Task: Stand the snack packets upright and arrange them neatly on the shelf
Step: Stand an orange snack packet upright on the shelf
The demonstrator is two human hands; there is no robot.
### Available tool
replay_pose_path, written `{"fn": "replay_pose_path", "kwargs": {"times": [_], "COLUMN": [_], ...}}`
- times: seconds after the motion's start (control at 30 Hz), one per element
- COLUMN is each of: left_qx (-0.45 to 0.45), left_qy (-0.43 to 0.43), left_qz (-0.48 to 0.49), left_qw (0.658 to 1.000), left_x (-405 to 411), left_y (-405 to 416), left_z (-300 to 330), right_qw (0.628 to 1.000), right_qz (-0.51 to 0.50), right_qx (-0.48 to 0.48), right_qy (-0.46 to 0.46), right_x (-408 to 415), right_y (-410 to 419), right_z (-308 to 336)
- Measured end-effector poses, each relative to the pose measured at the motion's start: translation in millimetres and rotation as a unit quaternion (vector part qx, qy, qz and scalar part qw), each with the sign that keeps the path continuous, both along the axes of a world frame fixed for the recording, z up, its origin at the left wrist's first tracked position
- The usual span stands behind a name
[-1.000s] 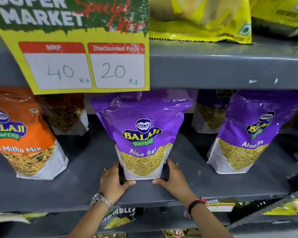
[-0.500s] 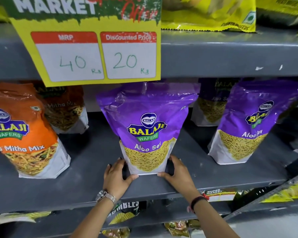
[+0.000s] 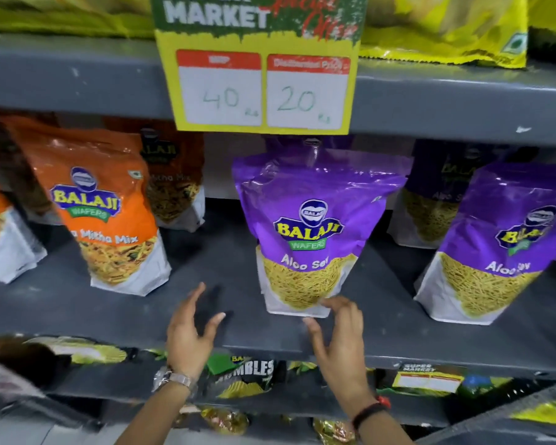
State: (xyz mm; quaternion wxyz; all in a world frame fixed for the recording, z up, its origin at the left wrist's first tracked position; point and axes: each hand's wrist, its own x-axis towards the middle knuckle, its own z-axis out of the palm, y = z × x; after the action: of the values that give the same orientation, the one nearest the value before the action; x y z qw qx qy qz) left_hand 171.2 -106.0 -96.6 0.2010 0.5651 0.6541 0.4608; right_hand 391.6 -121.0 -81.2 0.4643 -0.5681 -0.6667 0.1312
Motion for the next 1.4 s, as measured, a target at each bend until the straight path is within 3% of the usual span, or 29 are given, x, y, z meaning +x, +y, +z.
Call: {"fn": "replay_pose_path", "kwargs": {"times": [0.13, 0.27, 0.5, 0.67, 0.83, 1.23, 1.4], "left_qx": [0.037, 0.011, -0.108, -0.161, -0.147, -0.121, -0.130], "left_qy": [0.027, 0.053, 0.076, -0.007, -0.021, 0.108, 0.092], "left_qz": [0.112, 0.145, -0.018, -0.119, -0.073, -0.068, -0.059], "left_qw": [0.993, 0.988, 0.991, 0.980, 0.986, 0.984, 0.986], "left_x": [-62, -124, -224, -251, -243, -229, -229], "left_y": [-9, -3, 44, 72, 70, 43, 45], "left_z": [7, 15, 12, 1, -2, 0, -3], "right_qw": [0.993, 0.982, 0.950, 0.968, 0.976, 0.975, 0.976], "right_qz": [0.113, 0.162, 0.170, 0.107, 0.052, 0.041, 0.024], "right_qx": [-0.006, -0.095, -0.262, -0.225, -0.213, -0.218, -0.215], "right_qy": [-0.035, -0.030, 0.011, -0.018, 0.018, -0.001, -0.017], "right_x": [-53, -115, -220, -259, -269, -250, -252], "right_y": [5, 27, 72, 81, 75, 48, 48], "right_z": [0, -7, -13, -21, -13, -13, -13]}}
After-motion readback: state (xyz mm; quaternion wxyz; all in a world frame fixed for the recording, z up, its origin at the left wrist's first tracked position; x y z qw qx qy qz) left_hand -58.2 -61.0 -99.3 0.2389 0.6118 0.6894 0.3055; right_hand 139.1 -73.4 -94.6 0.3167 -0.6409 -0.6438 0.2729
